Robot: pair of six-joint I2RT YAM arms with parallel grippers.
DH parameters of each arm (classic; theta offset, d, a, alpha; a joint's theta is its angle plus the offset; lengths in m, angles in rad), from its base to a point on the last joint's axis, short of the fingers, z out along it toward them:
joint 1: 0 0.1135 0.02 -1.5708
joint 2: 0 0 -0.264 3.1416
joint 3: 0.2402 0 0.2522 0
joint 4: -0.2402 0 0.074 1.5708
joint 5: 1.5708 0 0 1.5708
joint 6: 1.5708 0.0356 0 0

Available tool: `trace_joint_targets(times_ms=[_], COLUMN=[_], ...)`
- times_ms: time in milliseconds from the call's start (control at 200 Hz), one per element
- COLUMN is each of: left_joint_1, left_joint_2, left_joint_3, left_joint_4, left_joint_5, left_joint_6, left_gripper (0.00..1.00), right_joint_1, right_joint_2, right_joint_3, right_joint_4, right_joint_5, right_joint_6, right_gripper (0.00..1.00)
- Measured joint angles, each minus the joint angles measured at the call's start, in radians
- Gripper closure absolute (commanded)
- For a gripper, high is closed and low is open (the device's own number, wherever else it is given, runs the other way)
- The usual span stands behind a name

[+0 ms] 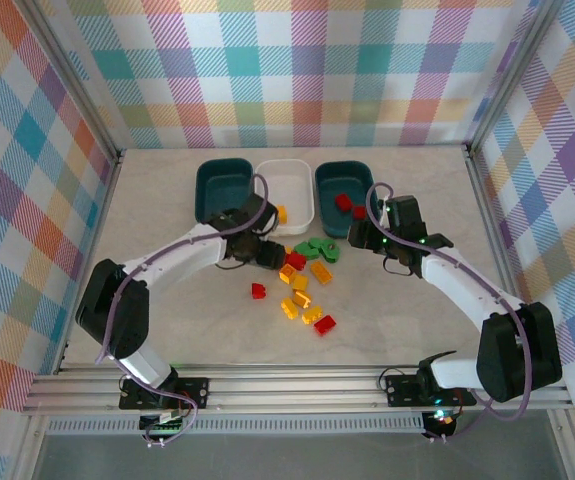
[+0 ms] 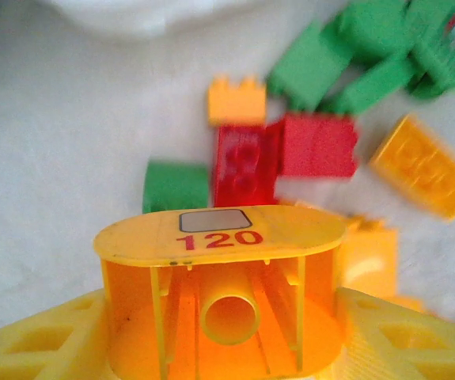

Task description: Sort the legos into containers by color

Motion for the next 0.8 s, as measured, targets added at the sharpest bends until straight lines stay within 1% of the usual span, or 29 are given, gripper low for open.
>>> trace_joint_targets(times_ms=[80, 150, 260, 400, 505, 580, 695, 765, 800], left_joint_1=[0.030, 0.051, 0.073, 0.082, 0.089, 0.095, 0.101, 0.101, 0.101], left_joint_2=[0.013, 0.055, 0.182, 0.358, 0.464, 0.510, 0.557, 0.578, 0.586], left_joint_3=[0.075, 0.154, 0.301, 0.455, 0.542, 0.578, 0.630, 0.661, 0.676], left_joint_4=[-0.001, -0.001, 0.002, -0.002, -0.004, -0.004, -0.011, -0.007, -0.008], left_joint_5=[0.015, 0.023, 0.033, 0.034, 0.035, 0.035, 0.036, 0.040, 0.045], left_joint_6=[-0.007, -0.017, -0.025, -0.032, -0.042, -0.044, -0.044, -0.042, -0.044], left_gripper=[0.44, 0.44, 0.45, 0.47, 0.47, 0.46, 0.41, 0.33, 0.31], right_joint_1=[0.000, 0.002, 0.011, 0.014, 0.016, 0.016, 0.018, 0.019, 0.019], right_joint_2=[-0.006, -0.022, -0.048, -0.051, -0.053, -0.061, -0.064, -0.064, -0.064], right_joint_3=[-0.040, -0.088, -0.152, -0.171, -0.172, -0.175, -0.177, -0.177, -0.177], right_joint_4=[0.042, 0.081, 0.130, 0.165, 0.192, 0.203, 0.209, 0.210, 0.212], right_joint_5=[0.000, 0.002, 0.024, 0.056, 0.079, 0.089, 0.092, 0.092, 0.092], right_joint_6=[0.015, 0.032, 0.056, 0.070, 0.074, 0.077, 0.082, 0.085, 0.085], right_gripper=[0.29, 0.29, 0.29, 0.29, 0.29, 0.29, 0.29, 0.29, 0.29])
